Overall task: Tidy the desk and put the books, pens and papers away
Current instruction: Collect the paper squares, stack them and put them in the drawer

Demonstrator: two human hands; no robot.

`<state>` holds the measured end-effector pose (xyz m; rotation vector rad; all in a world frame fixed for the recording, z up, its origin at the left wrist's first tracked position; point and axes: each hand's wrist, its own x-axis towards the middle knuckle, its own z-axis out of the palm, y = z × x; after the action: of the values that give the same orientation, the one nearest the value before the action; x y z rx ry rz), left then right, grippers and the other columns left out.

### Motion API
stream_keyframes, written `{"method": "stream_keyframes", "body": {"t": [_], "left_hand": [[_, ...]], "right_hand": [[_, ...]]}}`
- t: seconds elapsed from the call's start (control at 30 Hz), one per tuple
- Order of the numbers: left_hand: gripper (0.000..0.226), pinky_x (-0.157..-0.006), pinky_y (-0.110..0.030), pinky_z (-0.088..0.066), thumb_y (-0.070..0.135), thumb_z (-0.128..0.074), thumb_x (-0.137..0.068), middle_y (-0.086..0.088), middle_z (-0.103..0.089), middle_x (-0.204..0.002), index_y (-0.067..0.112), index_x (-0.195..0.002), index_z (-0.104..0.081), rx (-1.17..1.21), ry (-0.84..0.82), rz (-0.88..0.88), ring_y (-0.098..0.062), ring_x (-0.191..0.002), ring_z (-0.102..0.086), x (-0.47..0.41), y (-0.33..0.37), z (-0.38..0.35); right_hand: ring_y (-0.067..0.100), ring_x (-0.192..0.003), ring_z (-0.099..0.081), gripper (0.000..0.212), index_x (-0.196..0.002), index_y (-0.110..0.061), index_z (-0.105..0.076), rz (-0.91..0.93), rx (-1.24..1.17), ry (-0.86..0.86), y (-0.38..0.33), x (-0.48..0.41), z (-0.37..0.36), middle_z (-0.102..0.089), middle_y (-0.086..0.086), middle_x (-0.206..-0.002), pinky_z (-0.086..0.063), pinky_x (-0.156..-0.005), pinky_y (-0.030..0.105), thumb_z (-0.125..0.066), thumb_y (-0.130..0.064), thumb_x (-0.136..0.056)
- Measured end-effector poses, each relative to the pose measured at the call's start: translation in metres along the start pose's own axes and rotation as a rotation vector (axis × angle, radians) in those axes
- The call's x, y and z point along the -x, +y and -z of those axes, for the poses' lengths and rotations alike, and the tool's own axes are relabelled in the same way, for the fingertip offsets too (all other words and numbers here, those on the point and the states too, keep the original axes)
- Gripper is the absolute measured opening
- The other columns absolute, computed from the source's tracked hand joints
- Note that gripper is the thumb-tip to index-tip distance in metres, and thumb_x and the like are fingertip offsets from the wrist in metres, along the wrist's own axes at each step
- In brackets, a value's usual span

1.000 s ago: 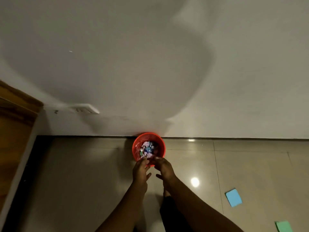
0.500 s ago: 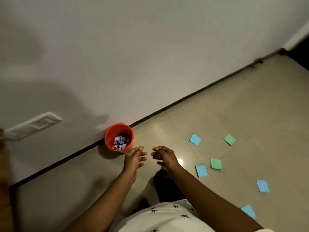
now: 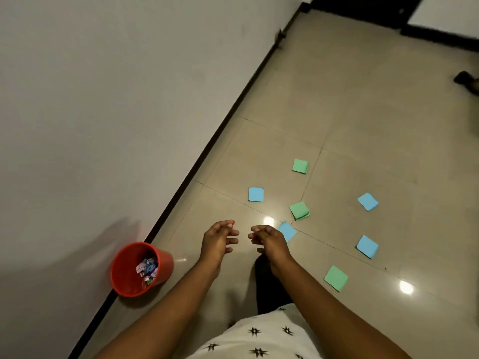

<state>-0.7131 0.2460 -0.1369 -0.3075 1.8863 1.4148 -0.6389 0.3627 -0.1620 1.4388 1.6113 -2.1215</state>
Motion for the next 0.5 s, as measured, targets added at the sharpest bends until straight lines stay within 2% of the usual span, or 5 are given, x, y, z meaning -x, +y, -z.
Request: {"method": "stream_keyframes", "body": {"t": [0.17, 0.27, 0.37, 0.5], "left_hand": [[0.022, -0.063, -0.027, -0.043, 0.015, -0.045, -0.096, -0.006, -0.068, -0.088, 0.016, -0.107, -0.064, -0.113, -0.023, 0.042, -0.018, -0.073, -0.061, -0.105, 0.032, -0.060], [0.023, -0.062, -0.027, -0.042, 0.013, -0.044, -0.096, -0.007, -0.067, -0.088, 0.015, -0.107, -0.064, -0.151, -0.027, 0.081, -0.017, -0.072, -0.060, -0.173, 0.052, -0.095], [0.022, -0.062, -0.026, -0.044, 0.016, -0.046, -0.096, -0.005, -0.069, -0.089, 0.018, -0.106, -0.065, -0.171, -0.050, 0.074, -0.016, -0.073, -0.062, -0.236, 0.071, -0.129], [0.018, -0.063, -0.026, -0.045, 0.018, -0.048, -0.096, 0.000, -0.069, -0.085, 0.020, -0.104, -0.064, -0.170, -0.035, 0.078, -0.013, -0.071, -0.064, -0.321, 0.075, -0.166]], "right_hand": [[0.014, -0.089, -0.063, 0.016, -0.097, -0.017, -0.066, -0.094, -0.068, 0.107, -0.008, -0.117, 0.017, -0.070, 0.000, -0.090, -0.046, -0.079, 0.028, -0.050, -0.019, -0.093], [0.016, -0.089, -0.062, 0.015, -0.096, -0.016, -0.065, -0.162, -0.028, 0.159, -0.024, -0.188, 0.026, -0.069, -0.001, -0.089, -0.046, -0.078, 0.027, -0.050, -0.016, -0.092], [0.019, -0.096, -0.061, 0.016, -0.093, -0.019, -0.064, -0.148, 0.088, 0.178, -0.043, -0.258, 0.036, -0.068, -0.002, -0.094, -0.048, -0.087, 0.032, -0.049, -0.014, -0.091], [0.019, -0.102, -0.060, 0.020, -0.109, -0.013, -0.063, -0.075, 0.332, 0.159, -0.047, -0.363, 0.047, -0.067, 0.002, -0.110, -0.042, -0.082, 0.024, -0.053, -0.018, -0.092]]}}
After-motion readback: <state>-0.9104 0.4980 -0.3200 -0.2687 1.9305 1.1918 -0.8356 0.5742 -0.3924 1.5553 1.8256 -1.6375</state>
